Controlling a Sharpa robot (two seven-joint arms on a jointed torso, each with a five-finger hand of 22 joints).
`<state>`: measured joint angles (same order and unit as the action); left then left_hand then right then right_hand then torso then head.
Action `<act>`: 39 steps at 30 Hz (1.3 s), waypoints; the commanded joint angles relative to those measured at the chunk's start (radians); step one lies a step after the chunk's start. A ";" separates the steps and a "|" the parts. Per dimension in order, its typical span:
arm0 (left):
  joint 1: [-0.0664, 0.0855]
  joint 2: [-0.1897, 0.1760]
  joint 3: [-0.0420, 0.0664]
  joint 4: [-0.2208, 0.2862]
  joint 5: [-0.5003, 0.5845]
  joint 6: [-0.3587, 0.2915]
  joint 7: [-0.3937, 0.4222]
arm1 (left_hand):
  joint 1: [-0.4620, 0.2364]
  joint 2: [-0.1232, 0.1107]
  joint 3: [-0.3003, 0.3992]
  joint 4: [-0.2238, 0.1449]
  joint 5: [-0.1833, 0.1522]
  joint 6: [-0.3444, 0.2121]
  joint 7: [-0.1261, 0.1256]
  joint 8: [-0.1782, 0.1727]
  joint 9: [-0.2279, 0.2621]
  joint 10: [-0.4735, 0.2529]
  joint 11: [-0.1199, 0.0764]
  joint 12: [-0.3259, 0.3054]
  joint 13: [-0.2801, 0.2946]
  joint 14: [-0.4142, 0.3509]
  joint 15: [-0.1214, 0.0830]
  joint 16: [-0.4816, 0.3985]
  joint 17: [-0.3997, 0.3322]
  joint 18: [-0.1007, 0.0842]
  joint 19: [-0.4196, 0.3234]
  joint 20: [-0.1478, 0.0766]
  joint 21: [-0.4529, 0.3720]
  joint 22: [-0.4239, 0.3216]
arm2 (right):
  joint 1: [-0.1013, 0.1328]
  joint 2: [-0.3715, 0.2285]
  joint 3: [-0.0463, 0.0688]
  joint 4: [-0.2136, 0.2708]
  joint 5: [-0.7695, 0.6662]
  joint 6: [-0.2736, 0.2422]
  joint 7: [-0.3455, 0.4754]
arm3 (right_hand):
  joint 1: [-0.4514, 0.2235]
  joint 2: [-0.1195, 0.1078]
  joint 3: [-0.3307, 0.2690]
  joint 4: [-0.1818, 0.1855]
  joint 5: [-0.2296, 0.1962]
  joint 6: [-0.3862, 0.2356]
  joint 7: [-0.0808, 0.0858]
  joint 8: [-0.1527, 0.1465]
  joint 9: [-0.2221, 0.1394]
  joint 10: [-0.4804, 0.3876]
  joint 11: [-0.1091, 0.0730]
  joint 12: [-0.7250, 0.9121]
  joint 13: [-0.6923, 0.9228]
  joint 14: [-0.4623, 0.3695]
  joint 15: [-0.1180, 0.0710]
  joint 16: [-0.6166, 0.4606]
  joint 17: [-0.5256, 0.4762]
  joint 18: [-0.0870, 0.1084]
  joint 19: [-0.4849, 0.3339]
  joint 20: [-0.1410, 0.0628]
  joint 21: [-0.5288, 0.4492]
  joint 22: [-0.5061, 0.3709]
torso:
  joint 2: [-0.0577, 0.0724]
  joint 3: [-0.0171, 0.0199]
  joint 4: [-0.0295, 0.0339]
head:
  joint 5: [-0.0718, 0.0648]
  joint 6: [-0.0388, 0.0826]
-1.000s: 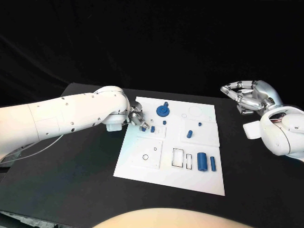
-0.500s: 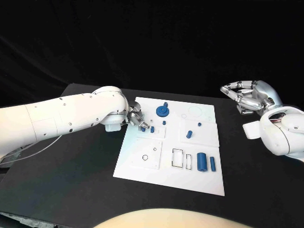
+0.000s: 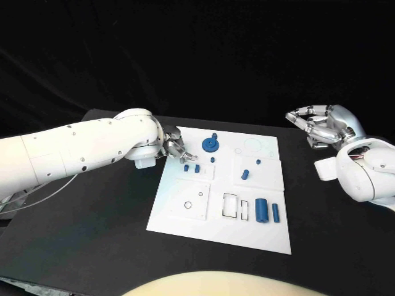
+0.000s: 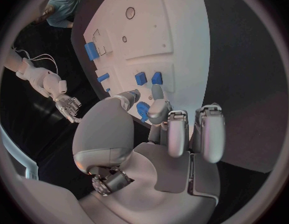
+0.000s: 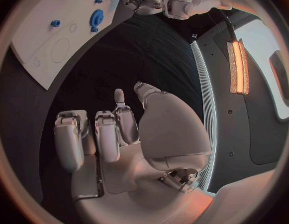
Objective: Assemble the parts on the task board
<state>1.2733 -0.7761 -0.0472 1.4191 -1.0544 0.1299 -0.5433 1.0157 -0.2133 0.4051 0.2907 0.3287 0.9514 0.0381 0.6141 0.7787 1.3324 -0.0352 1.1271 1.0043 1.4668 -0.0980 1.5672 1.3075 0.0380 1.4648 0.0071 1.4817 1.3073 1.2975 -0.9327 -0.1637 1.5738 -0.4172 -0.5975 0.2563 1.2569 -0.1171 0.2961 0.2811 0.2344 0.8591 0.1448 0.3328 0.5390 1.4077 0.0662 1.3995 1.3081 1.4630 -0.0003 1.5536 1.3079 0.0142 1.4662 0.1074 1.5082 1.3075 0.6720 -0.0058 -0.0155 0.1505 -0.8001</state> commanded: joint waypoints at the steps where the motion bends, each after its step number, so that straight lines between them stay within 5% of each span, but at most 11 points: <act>1: 0.001 -0.002 0.003 0.011 0.034 -0.127 0.102 | 0.027 0.010 -0.008 0.001 0.004 -0.048 0.014 0.003 0.012 -0.044 0.015 -0.035 -0.045 0.104 0.017 0.004 0.263 0.015 -0.011 0.005 -0.037 0.043 | -0.001 0.001 0.000 -0.001 0.000 0.000 0.012 | 0.001 -0.011 -0.006 0.001 -0.008 -0.008 0.001 0.004 0.001 -0.009 -0.001 -0.010 0.065 0.090 -0.005 -0.008 0.189 0.006 0.060 -0.007 -0.011 0.220 | -0.002 0.0005 0.0015 | -0.003 0.003; 3: 0.001 -0.001 0.004 0.012 0.038 -0.154 0.138 | 0.040 0.013 -0.008 0.001 0.005 -0.075 0.023 -0.001 0.014 -0.080 0.023 -0.067 -0.084 0.098 0.024 -0.005 0.248 0.023 -0.033 0.010 -0.061 0.005 | -0.002 0.000 0.000 -0.002 0.000 0.000 0.012 | 0.001 -0.011 -0.006 0.001 -0.008 -0.008 0.001 0.004 0.001 -0.011 -0.001 -0.012 0.063 0.089 -0.005 -0.009 0.188 0.006 0.059 -0.007 -0.013 0.218 | -0.002 0.0006 0.0024 | -0.006 0.005; 4: 0.001 0.002 0.004 0.013 0.041 -0.183 0.177 | 0.073 0.010 -0.005 0.001 0.006 -0.133 0.049 -0.016 0.009 -0.195 0.046 -0.182 -0.214 0.069 0.046 -0.048 0.178 0.043 -0.088 0.025 -0.123 -0.087 | -0.002 0.000 0.000 -0.002 0.000 0.000 0.013 | 0.001 -0.011 -0.006 0.001 -0.008 -0.008 0.001 0.004 0.001 -0.011 -0.001 -0.012 0.063 0.089 -0.005 -0.009 0.188 0.006 0.059 -0.007 -0.013 0.218 | -0.001 0.0008 0.0030 | -0.007 0.007; 5: 0.001 0.006 0.003 0.012 0.043 -0.207 0.211 | 0.111 0.012 0.007 -0.008 0.009 -0.167 0.064 -0.028 0.004 -0.257 0.060 -0.232 -0.264 0.040 0.054 -0.088 0.120 0.058 -0.135 0.035 -0.175 -0.161 | -0.002 0.000 0.000 -0.002 0.000 0.000 0.013 | 0.002 -0.010 -0.006 0.000 -0.008 -0.009 0.002 0.004 0.001 -0.015 -0.001 -0.017 0.058 0.088 -0.005 -0.010 0.183 0.007 0.056 -0.006 -0.018 0.216 | 0.000 0.0002 0.0030 | -0.008 0.008; 10: -0.010 0.034 -0.011 0.003 0.028 -0.296 0.441 | 0.321 -0.006 0.084 -0.059 0.008 -0.265 0.123 -0.088 -0.054 -0.447 0.118 -0.363 -0.352 -0.193 0.109 -0.357 -0.214 0.140 -0.422 0.087 -0.530 -0.594 | -0.004 0.002 0.000 -0.004 0.001 0.001 0.015 | 0.010 -0.007 -0.007 -0.001 -0.007 -0.015 0.002 0.007 0.000 -0.068 -0.001 -0.076 -0.002 0.076 -0.006 -0.029 0.140 0.020 0.027 -0.007 -0.068 0.187 | 0.002 -0.0013 0.0013 | -0.015 0.016; 11: -0.016 0.037 -0.013 0.002 0.016 -0.304 0.485 | 0.340 -0.011 0.094 -0.065 0.005 -0.269 0.136 -0.098 -0.067 -0.469 0.133 -0.391 -0.375 -0.239 0.120 -0.401 -0.260 0.140 -0.436 0.095 -0.551 -0.606 | -0.005 0.002 0.000 -0.004 0.001 0.001 0.015 | 0.016 -0.006 -0.006 -0.003 -0.003 -0.016 0.002 0.008 0.000 -0.096 -0.002 -0.110 -0.036 0.070 -0.006 -0.038 0.121 0.025 0.015 -0.008 -0.089 0.174 | 0.002 -0.0012 0.0006 | -0.016 0.016; 13: -0.032 0.049 -0.016 -0.007 -0.037 -0.346 0.592 | 0.396 -0.031 0.121 -0.095 0.004 -0.270 0.152 -0.128 -0.104 -0.496 0.145 -0.446 -0.426 -0.333 0.138 -0.483 -0.352 0.140 -0.453 0.111 -0.565 -0.611 | -0.007 0.003 0.000 -0.007 -0.001 0.001 0.016 | 0.031 -0.006 -0.001 -0.007 0.004 -0.020 0.001 0.010 -0.001 -0.130 -0.004 -0.162 -0.087 0.070 -0.009 -0.042 0.117 0.027 0.012 -0.009 -0.099 0.169 | 0.004 -0.0005 -0.0016 | -0.017 0.018; 19: -0.053 0.080 -0.023 -0.046 -0.181 -0.383 0.694 | 0.424 -0.054 0.131 -0.114 0.001 -0.243 0.141 -0.160 -0.157 -0.478 0.142 -0.496 -0.492 -0.312 0.135 -0.458 -0.354 0.144 -0.443 0.118 -0.541 -0.586 | -0.010 0.005 0.000 -0.014 -0.007 -0.001 0.019 | 0.034 -0.007 0.000 -0.007 0.007 -0.021 0.001 0.011 -0.002 -0.142 -0.004 -0.184 -0.109 0.069 -0.009 -0.044 0.115 0.028 0.010 -0.010 -0.105 0.166 | 0.004 0.0012 -0.0010 | -0.025 0.025; 21: -0.058 0.092 -0.027 -0.060 -0.245 -0.360 0.689 | 0.425 -0.063 0.133 -0.115 0.000 -0.241 0.136 -0.173 -0.177 -0.512 0.144 -0.540 -0.525 -0.327 0.136 -0.476 -0.389 0.142 -0.439 0.119 -0.530 -0.572 | -0.011 0.005 0.000 -0.014 -0.008 -0.003 0.018 | 0.035 -0.007 0.000 -0.007 0.008 -0.022 0.001 0.011 -0.002 -0.143 -0.004 -0.188 -0.112 0.069 -0.009 -0.044 0.114 0.029 0.009 -0.010 -0.107 0.165 | 0.004 0.0015 -0.0014 | -0.027 0.025; 27: -0.064 0.116 -0.035 -0.085 -0.382 -0.311 0.661 | 0.417 -0.064 0.124 -0.114 -0.002 -0.204 0.123 -0.202 -0.237 -0.485 0.138 -0.573 -0.589 -0.164 0.129 -0.308 -0.255 0.097 -0.273 0.114 -0.334 -0.338 | -0.013 0.006 0.000 -0.010 -0.008 -0.002 0.016 | 0.036 -0.007 0.001 -0.006 0.011 -0.023 0.001 0.011 -0.002 -0.145 -0.004 -0.192 -0.116 0.070 -0.009 -0.044 0.115 0.028 0.010 -0.011 -0.106 0.165 | 0.005 0.0003 -0.0030 | -0.025 0.026; 39: -0.067 0.150 -0.038 -0.118 -0.530 -0.272 0.575 | 0.407 -0.074 0.099 -0.110 -0.005 -0.176 0.107 -0.221 -0.279 -0.500 0.139 -0.611 -0.643 -0.137 0.129 -0.263 -0.245 0.086 -0.236 0.114 -0.278 -0.271 | -0.014 0.005 0.000 -0.007 -0.006 -0.001 0.010 | 0.035 -0.008 0.000 -0.004 0.012 -0.029 0.002 0.009 -0.004 -0.152 -0.003 -0.205 -0.129 0.070 -0.009 -0.045 0.113 0.029 0.009 -0.011 -0.109 0.164 | 0.003 0.0002 -0.0011 | -0.028 0.026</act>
<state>1.2069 -0.6307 -0.0856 1.3047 -1.5072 -0.1785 0.0694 1.4260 -0.2847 0.5098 0.1807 0.3287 0.7688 0.1479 0.4000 0.5026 0.8428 0.1040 0.5214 0.3651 1.3225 0.0323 1.3003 1.0609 0.1363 1.2229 0.1212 1.1992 1.0313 1.2846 -0.9285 -0.1638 1.5643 -0.4172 -0.6024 0.2615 1.2837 -0.1228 0.2962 0.2810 0.2401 0.8367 0.1456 0.3403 0.5369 1.2613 0.0627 1.1976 1.1794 1.4666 -0.0039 1.5150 1.3075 0.0304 1.4663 0.1000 1.4024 1.3079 0.6761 -0.0057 -0.0175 0.1237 -0.7739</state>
